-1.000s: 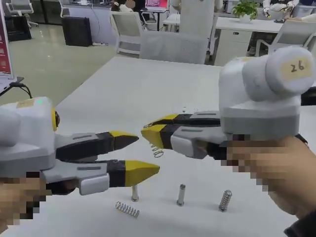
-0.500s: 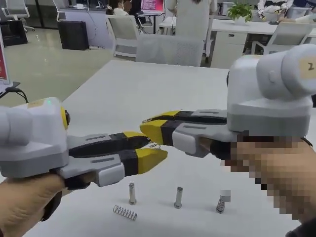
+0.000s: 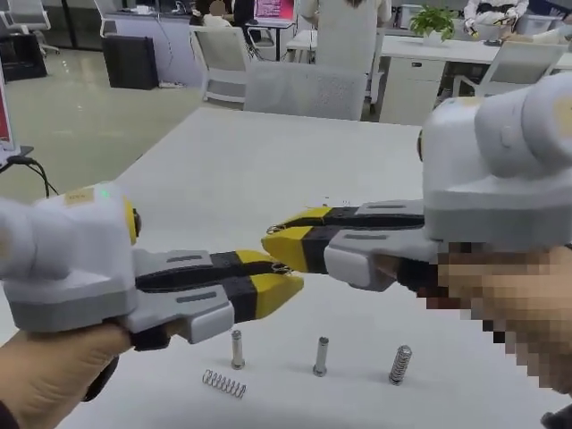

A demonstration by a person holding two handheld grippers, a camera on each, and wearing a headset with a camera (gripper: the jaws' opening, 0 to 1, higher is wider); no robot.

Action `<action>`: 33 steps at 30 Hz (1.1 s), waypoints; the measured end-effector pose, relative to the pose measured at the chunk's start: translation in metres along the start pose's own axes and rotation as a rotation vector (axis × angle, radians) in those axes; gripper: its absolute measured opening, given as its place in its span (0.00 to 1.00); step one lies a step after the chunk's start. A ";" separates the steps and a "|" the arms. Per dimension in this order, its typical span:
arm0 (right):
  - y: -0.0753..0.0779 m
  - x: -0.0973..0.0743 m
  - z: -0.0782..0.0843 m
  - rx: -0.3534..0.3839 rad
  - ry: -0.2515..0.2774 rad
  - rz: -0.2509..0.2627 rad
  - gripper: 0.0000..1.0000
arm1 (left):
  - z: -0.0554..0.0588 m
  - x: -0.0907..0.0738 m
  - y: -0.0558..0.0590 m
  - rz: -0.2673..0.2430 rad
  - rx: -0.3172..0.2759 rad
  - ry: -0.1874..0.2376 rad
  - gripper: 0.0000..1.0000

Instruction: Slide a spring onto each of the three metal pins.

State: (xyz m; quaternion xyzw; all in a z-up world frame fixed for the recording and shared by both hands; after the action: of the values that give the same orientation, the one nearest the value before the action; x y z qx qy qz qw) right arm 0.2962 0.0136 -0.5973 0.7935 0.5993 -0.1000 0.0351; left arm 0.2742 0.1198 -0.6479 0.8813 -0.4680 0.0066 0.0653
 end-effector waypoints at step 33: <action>-0.011 -0.019 0.006 -0.223 -0.637 -0.362 0.16 | 0.026 0.014 0.032 0.152 0.085 -0.140 0.02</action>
State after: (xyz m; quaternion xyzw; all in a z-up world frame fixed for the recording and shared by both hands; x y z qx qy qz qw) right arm 0.2801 -0.0021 -0.5990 0.5953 0.6960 -0.2803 0.2872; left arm 0.2543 0.0868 -0.6686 0.8436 -0.5361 -0.0301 -0.0055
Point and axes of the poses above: the centre of the closed fingertips' face, and the gripper's own axes: x roughly forward along the fingers, y roughly to its right, z roughly out of its underside, the point moved 8 cm from there along -x, roughly backward along the fingers, and after that the axes turned 8 degrees about y, right-handed, at the moved point
